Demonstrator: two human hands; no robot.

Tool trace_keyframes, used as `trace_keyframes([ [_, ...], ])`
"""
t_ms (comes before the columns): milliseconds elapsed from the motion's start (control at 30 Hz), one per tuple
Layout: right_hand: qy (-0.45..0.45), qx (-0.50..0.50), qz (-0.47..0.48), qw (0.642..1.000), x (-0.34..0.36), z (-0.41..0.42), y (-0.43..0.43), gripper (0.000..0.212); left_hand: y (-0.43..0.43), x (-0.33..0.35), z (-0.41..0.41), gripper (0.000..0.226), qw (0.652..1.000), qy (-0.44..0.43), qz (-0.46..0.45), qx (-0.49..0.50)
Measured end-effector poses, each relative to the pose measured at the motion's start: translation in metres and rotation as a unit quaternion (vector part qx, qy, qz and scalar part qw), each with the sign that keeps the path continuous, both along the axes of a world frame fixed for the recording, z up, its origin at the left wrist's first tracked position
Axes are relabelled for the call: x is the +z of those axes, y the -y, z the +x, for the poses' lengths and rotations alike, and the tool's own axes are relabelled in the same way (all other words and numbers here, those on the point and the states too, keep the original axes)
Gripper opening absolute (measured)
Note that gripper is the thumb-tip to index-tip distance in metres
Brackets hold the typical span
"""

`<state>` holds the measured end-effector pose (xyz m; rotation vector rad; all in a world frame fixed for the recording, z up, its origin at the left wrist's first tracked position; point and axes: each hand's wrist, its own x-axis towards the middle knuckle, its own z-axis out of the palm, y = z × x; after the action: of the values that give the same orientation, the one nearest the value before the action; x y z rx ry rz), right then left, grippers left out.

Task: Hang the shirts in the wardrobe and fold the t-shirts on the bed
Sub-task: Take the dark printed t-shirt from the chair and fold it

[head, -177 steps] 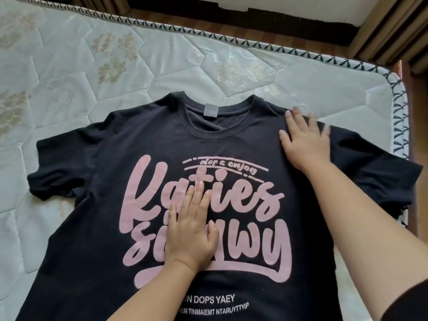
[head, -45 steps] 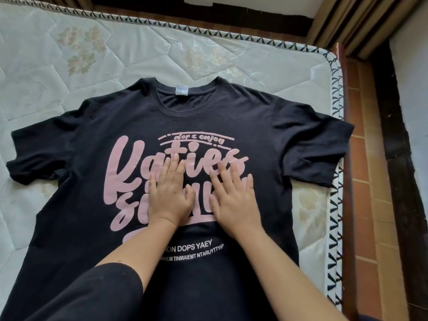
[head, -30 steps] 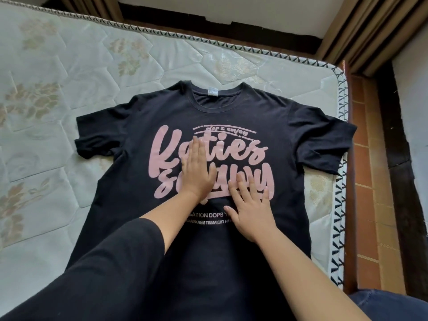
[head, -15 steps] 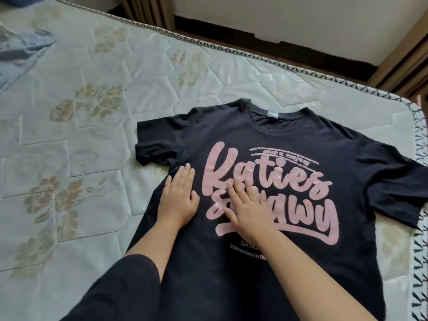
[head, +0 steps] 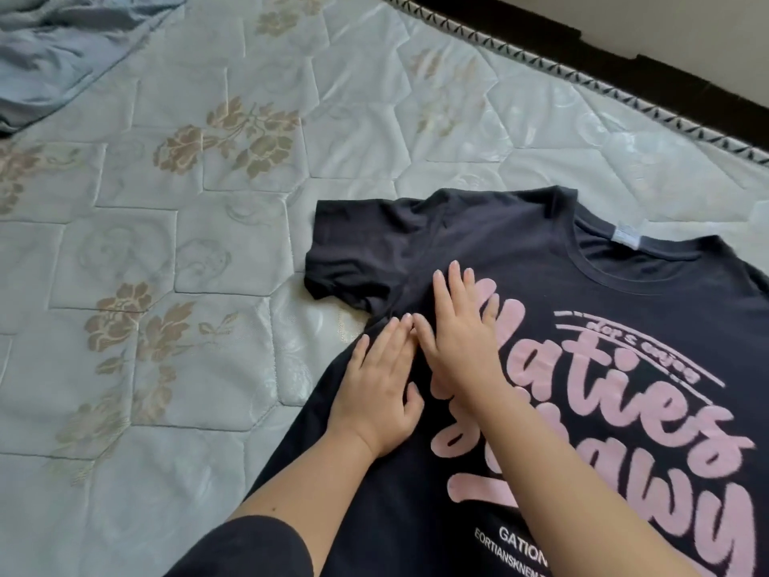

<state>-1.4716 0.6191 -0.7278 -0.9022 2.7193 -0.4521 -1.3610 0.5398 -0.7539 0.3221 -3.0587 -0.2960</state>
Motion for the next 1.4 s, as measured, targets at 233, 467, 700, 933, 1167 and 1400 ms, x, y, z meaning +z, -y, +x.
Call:
trace_keyframes([
  [233, -0.038, 0.104, 0.033, 0.993, 0.005, 0.015, 0.090, 0.075, 0.002, 0.001, 0.001, 0.065, 0.998, 0.036, -0.050, -0.022],
  [467, -0.109, 0.054, 0.027, 0.992, 0.023, -0.005, 0.131, 0.042, 0.002, -0.010, 0.004, 0.062, 0.997, 0.060, 0.041, 0.028],
  [700, 0.120, -0.259, -0.411, 0.866, 0.070, -0.030, 0.098, 0.012, 0.000, -0.009, 0.001, 0.064, 0.999, 0.032, -0.005, 0.003],
  [933, 0.200, -0.518, -0.518, 0.651, 0.057, -0.014, -0.001, 0.009, 0.001, -0.002, -0.002, 0.063, 1.000, -0.024, -0.002, 0.014],
  [1167, 0.384, -0.570, -0.479, 0.546, 0.039, -0.012, -0.021, 0.014, 0.001, -0.009, -0.002, 0.055, 0.998, -0.042, -0.045, 0.008],
  [1400, 0.109, -0.456, -0.496, 0.730, 0.046, -0.001, -0.044, 0.013, 0.003, -0.009, -0.002, 0.059, 0.998, -0.048, -0.044, 0.003],
])
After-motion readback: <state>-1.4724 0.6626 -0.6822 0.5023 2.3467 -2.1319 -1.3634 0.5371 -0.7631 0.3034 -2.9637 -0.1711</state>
